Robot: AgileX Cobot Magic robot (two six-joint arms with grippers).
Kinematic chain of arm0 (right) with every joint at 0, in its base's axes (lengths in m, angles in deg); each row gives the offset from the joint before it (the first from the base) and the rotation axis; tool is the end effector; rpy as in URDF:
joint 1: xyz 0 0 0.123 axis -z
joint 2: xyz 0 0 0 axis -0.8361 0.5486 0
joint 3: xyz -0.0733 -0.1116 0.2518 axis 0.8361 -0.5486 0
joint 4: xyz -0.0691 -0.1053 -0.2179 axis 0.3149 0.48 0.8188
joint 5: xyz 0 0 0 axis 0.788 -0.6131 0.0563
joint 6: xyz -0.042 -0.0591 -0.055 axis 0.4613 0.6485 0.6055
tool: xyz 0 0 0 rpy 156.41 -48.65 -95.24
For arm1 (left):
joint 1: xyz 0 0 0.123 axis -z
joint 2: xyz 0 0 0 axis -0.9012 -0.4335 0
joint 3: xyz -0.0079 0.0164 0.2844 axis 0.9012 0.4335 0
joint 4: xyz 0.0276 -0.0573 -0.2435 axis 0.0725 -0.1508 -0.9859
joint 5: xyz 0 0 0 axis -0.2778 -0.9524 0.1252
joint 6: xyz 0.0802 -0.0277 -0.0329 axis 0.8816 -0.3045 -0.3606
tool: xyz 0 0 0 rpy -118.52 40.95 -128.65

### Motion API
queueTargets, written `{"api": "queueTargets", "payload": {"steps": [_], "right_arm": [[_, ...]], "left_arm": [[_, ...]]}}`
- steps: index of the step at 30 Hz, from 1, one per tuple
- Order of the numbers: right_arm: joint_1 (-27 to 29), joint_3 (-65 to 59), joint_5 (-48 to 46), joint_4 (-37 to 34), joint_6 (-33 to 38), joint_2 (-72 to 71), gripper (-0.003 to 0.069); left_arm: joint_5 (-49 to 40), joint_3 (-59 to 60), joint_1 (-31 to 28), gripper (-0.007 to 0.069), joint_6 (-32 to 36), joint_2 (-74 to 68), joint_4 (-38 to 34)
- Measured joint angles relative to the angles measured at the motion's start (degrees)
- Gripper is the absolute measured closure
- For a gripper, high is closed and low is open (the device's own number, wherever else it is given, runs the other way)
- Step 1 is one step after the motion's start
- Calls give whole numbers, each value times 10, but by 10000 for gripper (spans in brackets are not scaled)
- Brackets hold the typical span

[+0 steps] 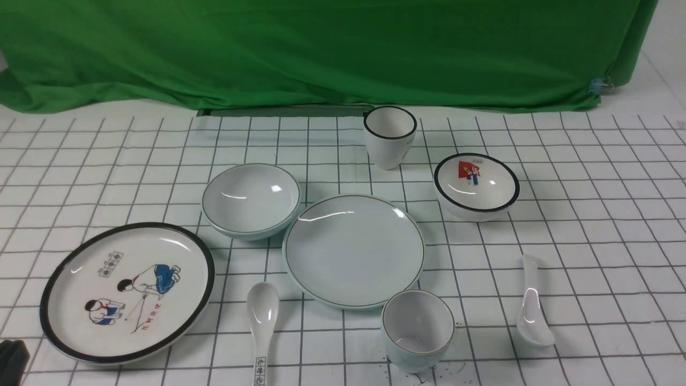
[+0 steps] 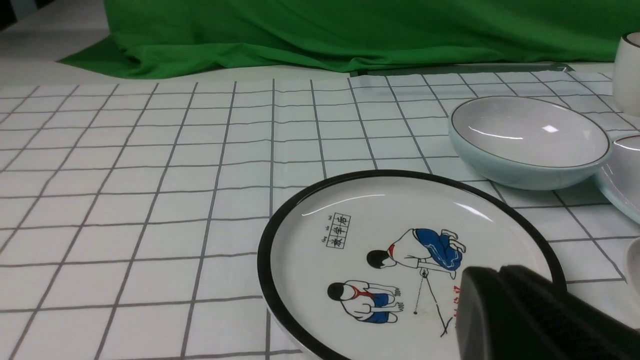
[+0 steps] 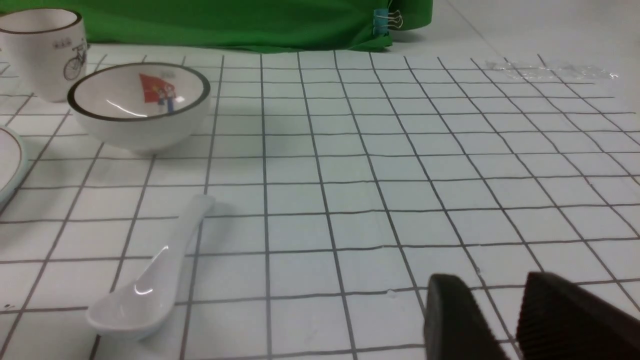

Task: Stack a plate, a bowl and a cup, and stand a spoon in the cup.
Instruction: Use the left arm to grab a blue rice bowl

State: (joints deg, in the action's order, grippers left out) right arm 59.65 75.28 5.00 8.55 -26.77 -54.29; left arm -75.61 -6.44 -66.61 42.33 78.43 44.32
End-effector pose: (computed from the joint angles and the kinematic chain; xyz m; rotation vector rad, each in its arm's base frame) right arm 0.0557 -0.0038 0.1902 0.0589 1.7133 -0.0414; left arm 0.0559 0.0008 0.1898 -0.0125 1.7244 0.0240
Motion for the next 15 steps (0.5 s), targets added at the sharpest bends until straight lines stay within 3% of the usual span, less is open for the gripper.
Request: {"api": "queueTargets", "payload": {"steps": [11, 15], "right_arm": [[0, 0, 0, 0, 1, 0, 417], [0, 0, 1, 0, 1, 0, 417]], "left_arm": [[0, 0, 0, 653, 0, 0, 4], [0, 0, 0, 653, 0, 0, 41]]}}
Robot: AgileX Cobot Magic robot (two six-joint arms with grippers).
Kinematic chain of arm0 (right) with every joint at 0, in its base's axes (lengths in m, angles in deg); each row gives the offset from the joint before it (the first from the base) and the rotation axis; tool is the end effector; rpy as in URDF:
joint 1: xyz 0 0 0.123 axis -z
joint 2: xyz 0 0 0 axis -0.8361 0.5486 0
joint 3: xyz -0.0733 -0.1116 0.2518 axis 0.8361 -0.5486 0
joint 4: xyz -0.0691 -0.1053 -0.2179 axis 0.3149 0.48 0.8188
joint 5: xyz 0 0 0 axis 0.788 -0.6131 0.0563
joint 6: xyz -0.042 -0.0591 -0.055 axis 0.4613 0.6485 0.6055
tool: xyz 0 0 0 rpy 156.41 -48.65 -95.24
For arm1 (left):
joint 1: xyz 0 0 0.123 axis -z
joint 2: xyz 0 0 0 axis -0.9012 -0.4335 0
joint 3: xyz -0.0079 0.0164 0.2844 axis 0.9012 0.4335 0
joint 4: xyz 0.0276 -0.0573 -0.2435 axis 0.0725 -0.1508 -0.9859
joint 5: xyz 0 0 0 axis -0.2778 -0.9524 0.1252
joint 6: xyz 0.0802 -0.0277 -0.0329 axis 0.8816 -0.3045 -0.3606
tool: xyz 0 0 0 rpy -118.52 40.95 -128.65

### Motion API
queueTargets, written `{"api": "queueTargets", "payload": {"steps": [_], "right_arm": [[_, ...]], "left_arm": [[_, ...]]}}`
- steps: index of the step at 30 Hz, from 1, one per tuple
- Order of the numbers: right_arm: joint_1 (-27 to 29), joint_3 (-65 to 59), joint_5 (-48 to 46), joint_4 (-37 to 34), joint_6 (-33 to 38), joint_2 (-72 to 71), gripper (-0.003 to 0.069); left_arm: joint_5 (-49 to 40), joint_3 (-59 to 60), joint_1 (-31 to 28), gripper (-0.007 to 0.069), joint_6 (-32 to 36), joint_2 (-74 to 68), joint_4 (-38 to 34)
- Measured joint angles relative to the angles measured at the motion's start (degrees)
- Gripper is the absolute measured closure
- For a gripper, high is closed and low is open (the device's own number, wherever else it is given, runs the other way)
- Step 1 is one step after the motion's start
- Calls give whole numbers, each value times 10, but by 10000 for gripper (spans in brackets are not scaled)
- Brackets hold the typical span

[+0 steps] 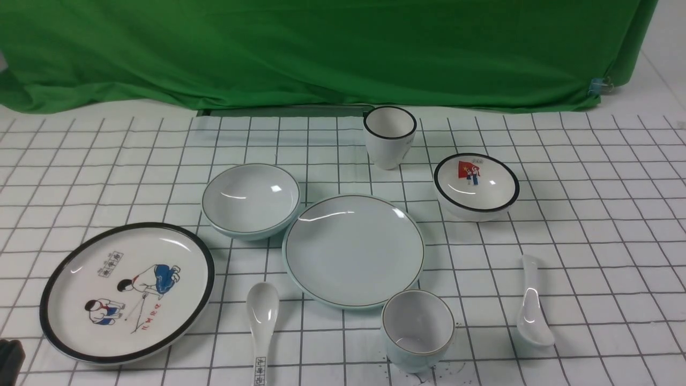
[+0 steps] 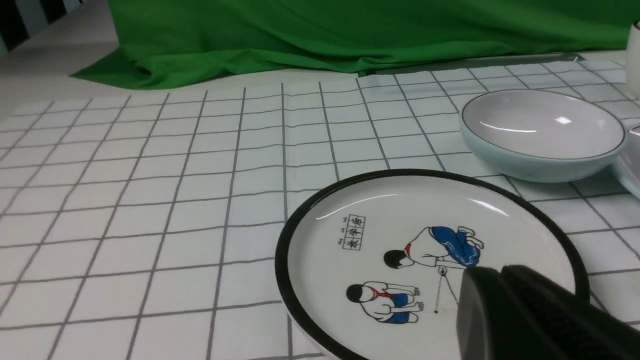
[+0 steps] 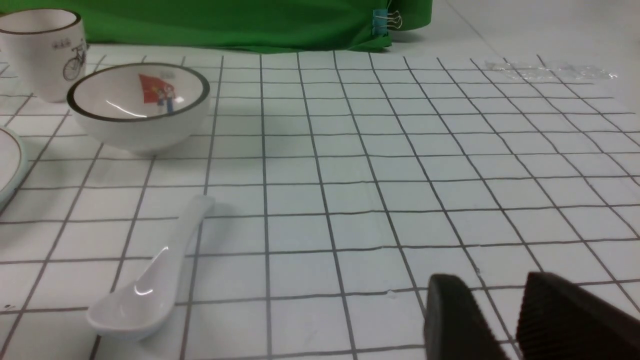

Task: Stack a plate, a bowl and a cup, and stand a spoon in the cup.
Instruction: Use the left arm to grab a blue rice bowl

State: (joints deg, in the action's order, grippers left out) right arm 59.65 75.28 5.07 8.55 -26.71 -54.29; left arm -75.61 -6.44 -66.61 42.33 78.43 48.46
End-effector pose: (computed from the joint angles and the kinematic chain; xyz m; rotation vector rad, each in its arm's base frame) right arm 0.0557 -0.0038 0.1903 0.0579 1.7121 -0.0422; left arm 0.0558 0.0023 0.1897 0.0359 1.7255 0.0902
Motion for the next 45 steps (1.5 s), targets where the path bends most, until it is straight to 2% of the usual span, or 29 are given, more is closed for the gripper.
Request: {"api": "queueTargets", "payload": {"steps": [6, 9, 12, 14, 15, 16, 18, 19, 22, 27, 31, 34, 35, 36, 38, 39, 41, 44, 45], "right_arm": [[0, 0, 1, 0, -10, 0, 417], [0, 0, 2, 0, -59, 0, 417], [0, 0, 2, -1, -135, 0, 417], [0, 0, 2, -24, -231, 0, 417], [0, 0, 2, -29, -243, 0, 417], [0, 0, 2, -60, -336, 0, 417], [0, 0, 2, -98, -489, 0, 417], [0, 0, 1, -106, -543, 0, 417], [0, 0, 1, -110, -600, 0, 417], [0, 0, 2, -93, -530, 0, 417], [-1, 0, 30, -91, -440, 0, 417], [-23, 12, 37, -91, -346, 8, 450], [-26, 17, 37, -91, -339, 10, 456], [-41, 42, 40, -91, -282, 34, 524], [-66, 80, 43, -91, -205, 88, 614], [-69, 84, 43, -91, -198, 88, 618], [-94, 138, 34, -91, -125, 166, 645], [-129, 246, -38, -90, -7, 279, 648], [-129, 253, -45, -90, -7, 287, 648]], "left_arm": [[0, 0, 0, 653, 0, 0, -6], [1, 0, 0, 653, -1, 0, -32], [22, 0, 0, 653, -34, 0, -99], [53, 0, 0, 653, -103, 0, -215], [56, 0, 0, 653, -111, 0, -242], [76, 0, 0, 653, -162, 0, -334], [92, 0, 0, 653, -213, 0, -444], [95, 0, 0, 653, -224, 0, -469], [100, 0, 0, 653, -229, 0, -475], [108, 0, 0, 653, -230, 0, -461], [87, -14, 0, 653, -209, 0, -435], [20, -81, 0, 653, -165, -4, -362], [15, -92, 0, 653, -164, -7, -349], [-26, -136, 0, 653, -161, -35, -293], [-85, -191, 0, 653, -160, -103, -221], [-90, -197, 0, 653, -159, -103, -214], [-154, -265, 0, 653, -138, -194, -143], [-277, -386, 0, 653, -61, -316, -81], [-277, -393, 0, 653, -57, -324, -78]]}}
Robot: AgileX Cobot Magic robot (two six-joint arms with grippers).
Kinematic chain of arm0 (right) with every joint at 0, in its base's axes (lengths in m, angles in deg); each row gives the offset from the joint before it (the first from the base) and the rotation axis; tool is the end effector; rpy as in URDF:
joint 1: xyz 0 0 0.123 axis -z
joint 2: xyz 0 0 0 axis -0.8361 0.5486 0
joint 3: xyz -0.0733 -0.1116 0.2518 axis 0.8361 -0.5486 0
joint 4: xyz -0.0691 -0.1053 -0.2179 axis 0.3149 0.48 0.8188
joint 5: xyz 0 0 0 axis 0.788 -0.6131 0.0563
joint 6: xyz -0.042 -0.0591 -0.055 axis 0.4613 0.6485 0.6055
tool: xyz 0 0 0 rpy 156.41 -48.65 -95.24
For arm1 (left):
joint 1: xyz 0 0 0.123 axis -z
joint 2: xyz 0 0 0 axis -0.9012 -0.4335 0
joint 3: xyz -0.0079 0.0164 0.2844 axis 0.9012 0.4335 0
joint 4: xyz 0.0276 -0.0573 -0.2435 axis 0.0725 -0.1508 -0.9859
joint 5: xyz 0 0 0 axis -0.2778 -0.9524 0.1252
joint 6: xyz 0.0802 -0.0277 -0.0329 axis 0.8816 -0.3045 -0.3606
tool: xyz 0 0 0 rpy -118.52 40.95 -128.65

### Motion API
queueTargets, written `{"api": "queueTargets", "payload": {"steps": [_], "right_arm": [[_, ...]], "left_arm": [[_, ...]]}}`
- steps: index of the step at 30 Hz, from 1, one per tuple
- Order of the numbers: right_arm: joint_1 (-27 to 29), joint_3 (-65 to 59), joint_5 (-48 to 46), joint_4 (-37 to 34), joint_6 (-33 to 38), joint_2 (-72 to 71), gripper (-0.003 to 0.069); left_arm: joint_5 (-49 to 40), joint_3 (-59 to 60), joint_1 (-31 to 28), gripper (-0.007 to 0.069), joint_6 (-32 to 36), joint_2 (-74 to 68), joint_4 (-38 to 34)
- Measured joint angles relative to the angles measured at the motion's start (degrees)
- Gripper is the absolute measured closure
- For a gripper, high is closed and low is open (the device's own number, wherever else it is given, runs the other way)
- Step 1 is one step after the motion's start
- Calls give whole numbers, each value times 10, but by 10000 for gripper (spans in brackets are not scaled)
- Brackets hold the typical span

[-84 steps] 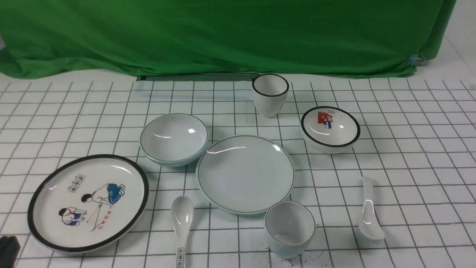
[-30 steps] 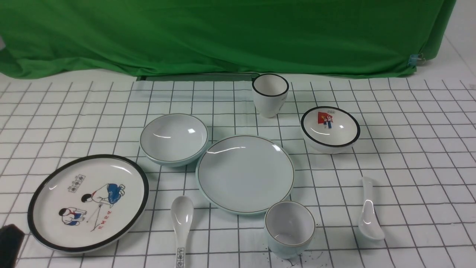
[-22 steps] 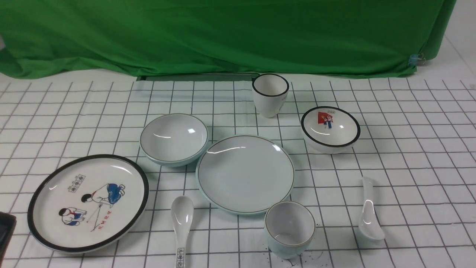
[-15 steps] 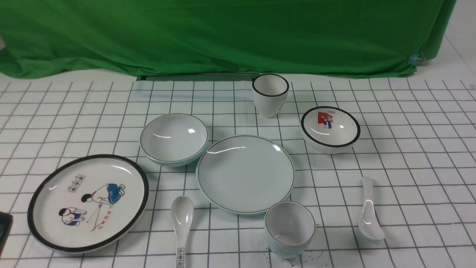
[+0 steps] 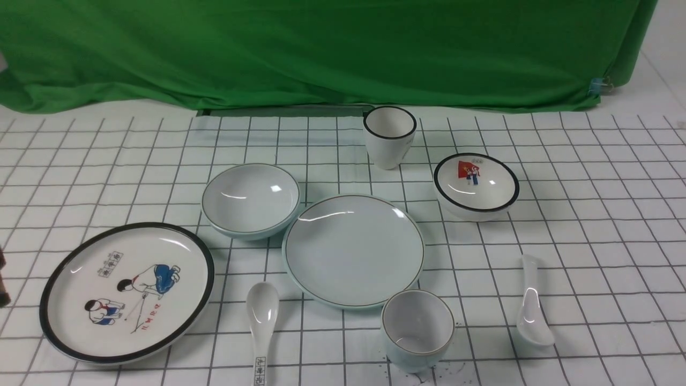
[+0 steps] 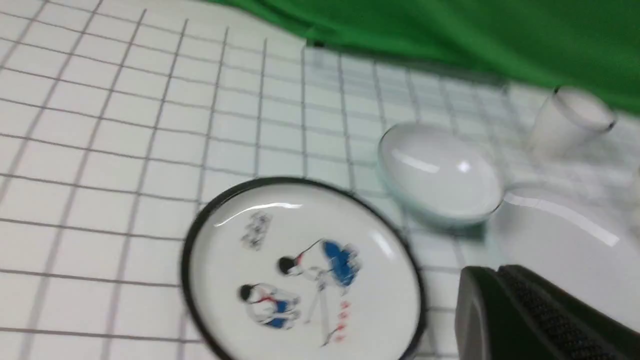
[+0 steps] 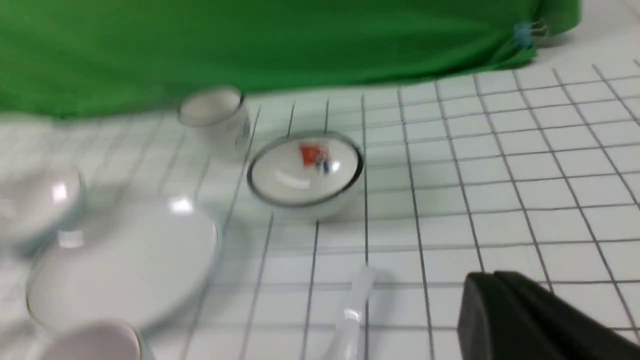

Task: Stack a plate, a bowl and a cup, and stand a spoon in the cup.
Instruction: Use the left arm to grab a blue rice bowl

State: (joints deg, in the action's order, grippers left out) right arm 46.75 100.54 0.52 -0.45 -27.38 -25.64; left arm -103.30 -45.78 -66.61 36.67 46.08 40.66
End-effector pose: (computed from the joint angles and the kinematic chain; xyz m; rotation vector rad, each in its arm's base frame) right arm 0.1062 0.0216 0.2940 -0.0261 1.8584 0.2684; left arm 0.1031 -0.0039 0.3342 -0.1123 2.0796 -0.1413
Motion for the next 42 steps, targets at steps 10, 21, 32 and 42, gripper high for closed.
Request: {"api": "queueTargets", "payload": {"steps": [10, 21, 32, 42], "right_arm": [[-35, 231, -328, 0, 188, 267, 648], [-143, 277, -347, 2, 204, 368, 648], [-150, 317, -324, 2, 205, 419, 648], [-150, 318, -307, 2, 203, 419, 648]], "left_arm": [[-200, -245, 0, 651, 84, -286, 29], [-171, -301, 101, 405, 79, -529, 45], [-134, -490, 114, 133, 61, -727, 63], [-130, -612, 114, 217, 59, -904, 66]]}}
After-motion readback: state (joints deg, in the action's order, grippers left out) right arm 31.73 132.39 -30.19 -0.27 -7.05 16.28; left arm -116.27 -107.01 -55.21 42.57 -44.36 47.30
